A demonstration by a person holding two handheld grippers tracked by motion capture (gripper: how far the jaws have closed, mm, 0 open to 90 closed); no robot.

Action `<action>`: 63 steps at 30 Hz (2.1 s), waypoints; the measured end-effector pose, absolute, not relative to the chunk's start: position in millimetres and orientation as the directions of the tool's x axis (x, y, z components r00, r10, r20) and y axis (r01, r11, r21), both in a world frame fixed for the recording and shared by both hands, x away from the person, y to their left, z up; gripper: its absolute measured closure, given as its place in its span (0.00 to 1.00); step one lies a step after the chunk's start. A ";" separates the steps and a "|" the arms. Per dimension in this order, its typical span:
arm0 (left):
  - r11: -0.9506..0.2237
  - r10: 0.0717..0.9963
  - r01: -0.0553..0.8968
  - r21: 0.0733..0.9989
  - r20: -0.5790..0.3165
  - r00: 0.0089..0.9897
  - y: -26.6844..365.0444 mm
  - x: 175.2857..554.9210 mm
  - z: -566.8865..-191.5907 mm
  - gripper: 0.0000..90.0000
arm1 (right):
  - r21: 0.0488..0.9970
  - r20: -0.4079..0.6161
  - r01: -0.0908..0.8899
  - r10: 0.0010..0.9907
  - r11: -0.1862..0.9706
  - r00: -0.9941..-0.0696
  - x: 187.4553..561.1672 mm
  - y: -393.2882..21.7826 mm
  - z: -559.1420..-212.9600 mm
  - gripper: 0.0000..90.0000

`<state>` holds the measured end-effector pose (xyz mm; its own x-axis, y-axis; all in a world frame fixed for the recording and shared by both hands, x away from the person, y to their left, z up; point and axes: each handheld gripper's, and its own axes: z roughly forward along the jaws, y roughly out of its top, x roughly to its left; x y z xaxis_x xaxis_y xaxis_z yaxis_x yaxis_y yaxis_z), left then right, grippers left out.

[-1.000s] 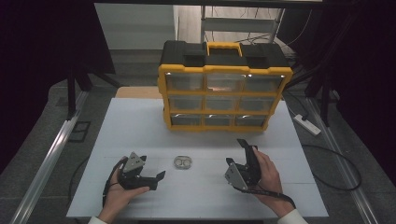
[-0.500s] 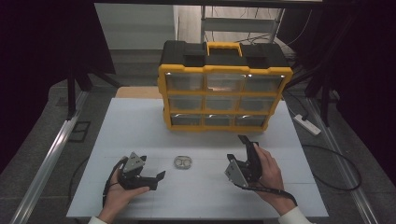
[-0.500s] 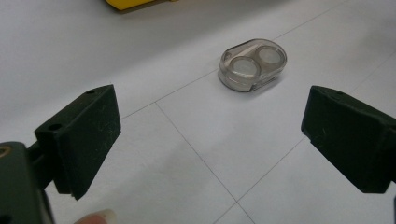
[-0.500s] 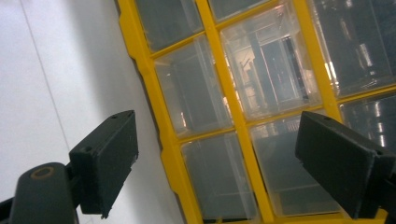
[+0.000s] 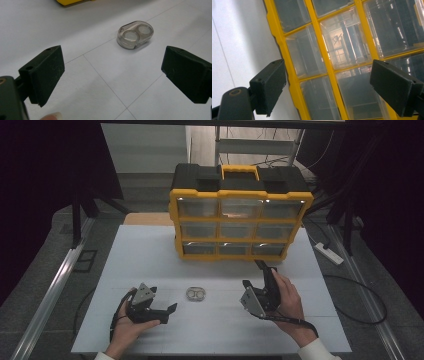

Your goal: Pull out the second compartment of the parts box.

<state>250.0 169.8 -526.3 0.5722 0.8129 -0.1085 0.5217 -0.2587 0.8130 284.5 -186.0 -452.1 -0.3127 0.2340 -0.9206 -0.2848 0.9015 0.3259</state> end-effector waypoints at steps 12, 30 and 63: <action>-0.257 0.813 0.518 0.816 -0.107 0.573 169.7 250.1 -526.1 0.06 | 0.324 -0.923 -0.288 0.235 0.901 -0.305 290.1 -181.8 -442.0 0.15; -0.260 0.813 0.515 0.817 -0.103 0.574 170.0 250.0 -526.1 0.06 | 0.313 -0.931 -0.289 0.233 0.905 -0.280 297.1 -179.4 -427.1 0.15; -0.251 0.815 0.517 0.818 -0.110 0.569 171.8 249.5 -526.1 0.06 | 0.301 -0.946 -0.287 0.245 0.909 -0.213 312.5 -176.9 -404.8 0.16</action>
